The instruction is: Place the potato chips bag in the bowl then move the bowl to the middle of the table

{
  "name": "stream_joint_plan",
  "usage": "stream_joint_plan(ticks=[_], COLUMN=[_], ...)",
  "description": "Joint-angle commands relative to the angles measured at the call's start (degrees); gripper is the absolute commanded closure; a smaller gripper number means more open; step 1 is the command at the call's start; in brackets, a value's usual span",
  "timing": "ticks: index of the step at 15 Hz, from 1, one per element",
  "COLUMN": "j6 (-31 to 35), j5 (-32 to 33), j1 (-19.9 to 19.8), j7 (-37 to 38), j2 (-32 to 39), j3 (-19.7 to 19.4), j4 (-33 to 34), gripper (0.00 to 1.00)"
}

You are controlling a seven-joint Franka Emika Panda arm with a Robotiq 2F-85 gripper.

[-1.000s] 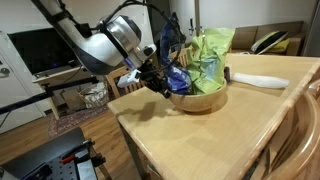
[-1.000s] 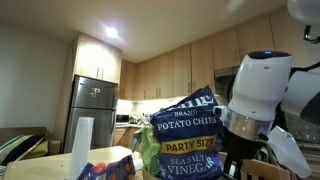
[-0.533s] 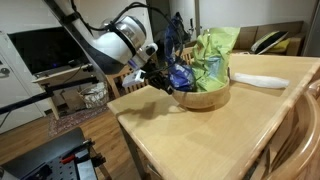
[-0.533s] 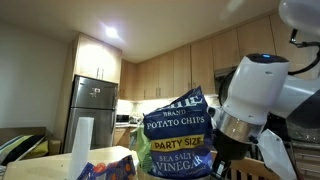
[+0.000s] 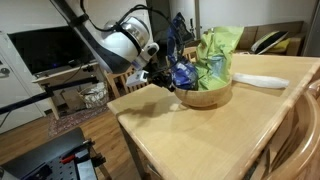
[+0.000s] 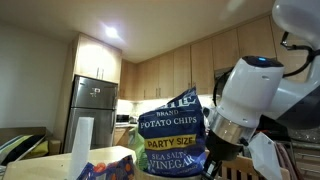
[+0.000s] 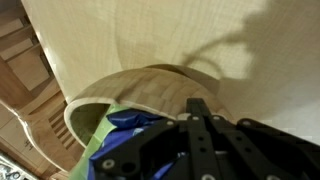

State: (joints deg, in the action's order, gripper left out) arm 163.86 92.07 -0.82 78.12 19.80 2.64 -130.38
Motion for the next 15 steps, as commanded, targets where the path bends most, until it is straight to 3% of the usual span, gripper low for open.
stream_joint_plan(ticks=[1, 9, 15], j6=[-0.29, 0.45, -0.35], j5=[1.79, 4.12, -3.87], j1=[0.55, 1.19, 1.07], j7=[2.51, 7.25, 0.78], j2=[0.93, 1.52, -3.33], j3=[0.21, 0.95, 1.75], j4=[3.0, 7.29, -1.33], gripper=[1.0, 1.0, 1.0])
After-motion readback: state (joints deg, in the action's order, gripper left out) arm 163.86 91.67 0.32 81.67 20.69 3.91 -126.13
